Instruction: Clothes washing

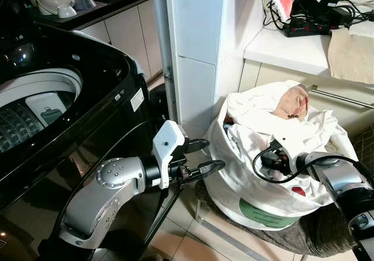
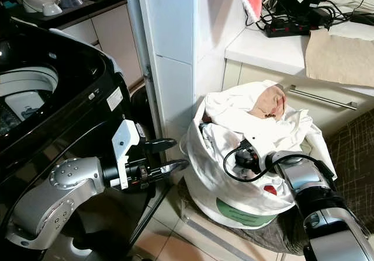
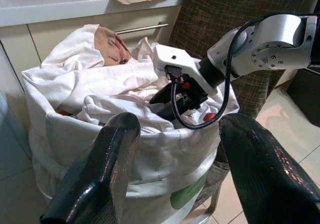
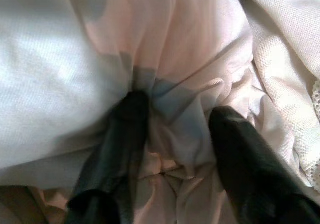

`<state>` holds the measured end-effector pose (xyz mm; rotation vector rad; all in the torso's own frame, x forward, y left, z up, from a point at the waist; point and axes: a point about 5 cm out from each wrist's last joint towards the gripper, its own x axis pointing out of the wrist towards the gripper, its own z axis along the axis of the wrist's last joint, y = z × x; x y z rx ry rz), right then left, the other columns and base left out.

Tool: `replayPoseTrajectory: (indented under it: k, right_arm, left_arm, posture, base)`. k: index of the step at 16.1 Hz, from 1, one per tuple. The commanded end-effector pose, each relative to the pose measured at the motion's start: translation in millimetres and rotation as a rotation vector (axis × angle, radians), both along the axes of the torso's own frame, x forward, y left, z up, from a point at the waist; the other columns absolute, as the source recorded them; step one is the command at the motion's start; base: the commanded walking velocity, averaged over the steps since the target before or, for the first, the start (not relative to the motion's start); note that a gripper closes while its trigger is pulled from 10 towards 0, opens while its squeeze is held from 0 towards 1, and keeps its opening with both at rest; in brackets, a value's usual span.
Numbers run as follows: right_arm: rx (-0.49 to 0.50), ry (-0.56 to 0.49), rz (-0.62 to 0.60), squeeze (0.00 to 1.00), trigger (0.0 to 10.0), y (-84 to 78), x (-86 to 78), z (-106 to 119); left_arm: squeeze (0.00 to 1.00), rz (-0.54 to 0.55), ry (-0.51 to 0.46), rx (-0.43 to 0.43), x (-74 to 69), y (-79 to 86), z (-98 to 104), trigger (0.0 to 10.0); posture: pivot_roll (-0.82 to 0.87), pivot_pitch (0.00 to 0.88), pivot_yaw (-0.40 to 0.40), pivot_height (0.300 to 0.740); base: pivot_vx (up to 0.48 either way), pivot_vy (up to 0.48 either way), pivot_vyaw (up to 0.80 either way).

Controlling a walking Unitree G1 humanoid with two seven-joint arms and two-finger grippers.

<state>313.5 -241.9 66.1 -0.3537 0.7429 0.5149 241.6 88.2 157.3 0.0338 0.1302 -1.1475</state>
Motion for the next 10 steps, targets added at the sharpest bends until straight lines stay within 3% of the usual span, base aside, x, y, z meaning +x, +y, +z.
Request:
replayPoseTrajectory:
  k: [1,10]
  right_arm:
    - [0.009,0.004,0.002,0.0,0.0,1.2,1.6,0.5]
    - [0.11,-0.017,-0.011,0.0,0.0,-3.9,3.1,12.7]
  left_arm:
    - [0.0,0.0,-0.006,0.023,-0.7,1.0,0.0,10.0]
    - [0.0,0.012,-0.008,0.029,1.3,1.9,-0.4,10.0]
  posture:
    - [-0.07,0.0,0.07,0.74]
    - [-0.07,0.0,0.071,0.74]
  base:
    - [0.0,0.0,0.0]
    - [0.0,0.0,0.0]
